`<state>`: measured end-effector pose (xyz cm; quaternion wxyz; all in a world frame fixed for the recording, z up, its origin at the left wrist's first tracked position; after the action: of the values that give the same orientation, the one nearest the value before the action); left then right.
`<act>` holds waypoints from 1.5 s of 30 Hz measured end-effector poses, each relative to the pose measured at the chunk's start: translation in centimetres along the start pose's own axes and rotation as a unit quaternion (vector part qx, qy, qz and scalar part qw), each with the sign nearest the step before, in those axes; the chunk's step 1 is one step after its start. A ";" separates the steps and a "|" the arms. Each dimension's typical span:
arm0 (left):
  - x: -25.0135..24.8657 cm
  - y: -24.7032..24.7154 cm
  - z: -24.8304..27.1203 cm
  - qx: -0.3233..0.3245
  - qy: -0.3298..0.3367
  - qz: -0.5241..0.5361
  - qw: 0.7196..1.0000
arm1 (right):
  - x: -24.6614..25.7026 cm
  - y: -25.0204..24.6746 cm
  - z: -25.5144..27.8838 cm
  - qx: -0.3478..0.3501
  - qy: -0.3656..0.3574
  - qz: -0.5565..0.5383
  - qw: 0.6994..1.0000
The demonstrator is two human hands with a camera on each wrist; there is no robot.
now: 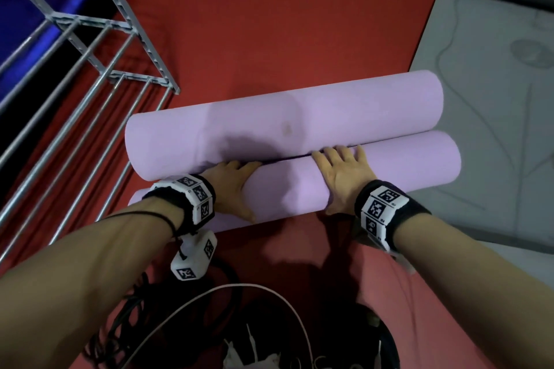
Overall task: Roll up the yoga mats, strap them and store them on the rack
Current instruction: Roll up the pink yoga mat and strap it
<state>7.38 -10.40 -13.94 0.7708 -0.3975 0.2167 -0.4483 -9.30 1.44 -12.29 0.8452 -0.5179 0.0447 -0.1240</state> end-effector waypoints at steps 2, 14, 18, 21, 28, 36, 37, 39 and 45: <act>-0.1 -0.3 0.0 0.001 0.009 0.000 1.000 | 0.0 -0.3 0.0 -0.014 -0.007 -0.009 1.000; -1.5 1.2 1.2 0.065 0.097 0.049 0.992 | 0.1 0.4 1.9 0.063 -0.008 -0.077 0.995; -1.0 0.8 1.3 0.051 0.114 0.067 0.990 | -0.7 0.4 1.6 0.056 0.013 -0.152 0.987; -0.1 0.7 1.1 0.021 0.094 0.018 0.995 | -0.9 0.1 1.4 0.058 0.012 -0.182 0.982; 1.4 -0.8 0.9 -0.052 0.052 -0.063 0.995 | -1.6 -0.4 0.2 0.063 0.015 -0.160 0.985; 3.4 -3.8 0.4 -0.137 0.044 -0.062 0.988 | -0.8 -2.7 0.6 0.001 -0.002 -0.001 1.000; 4.3 -4.3 0.4 -0.153 0.020 -0.041 0.987 | -0.8 -2.3 0.4 0.006 0.011 -0.019 1.000; 5.2 -4.7 0.2 -0.152 -0.024 -0.030 0.988 | -0.5 -1.5 -0.2 0.018 0.032 -0.039 0.999; 1.8 -6.0 0.9 -0.262 0.030 -0.020 0.964 | -0.4 -0.9 -2.2 0.016 0.069 -0.010 0.997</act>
<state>5.80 -13.29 -8.49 0.6236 -0.5758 0.3416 -0.4034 -10.31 -0.72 -12.55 0.8469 -0.4951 0.0963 -0.1684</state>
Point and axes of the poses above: each hand's wrist, its own z-axis away from the middle knuckle, its own y-axis out of the palm, x = y × z, the point moved 8 cm from there along -z, towards the middle knuckle, and after that the axes turned 11 degrees about -z, right-handed, at the moved point
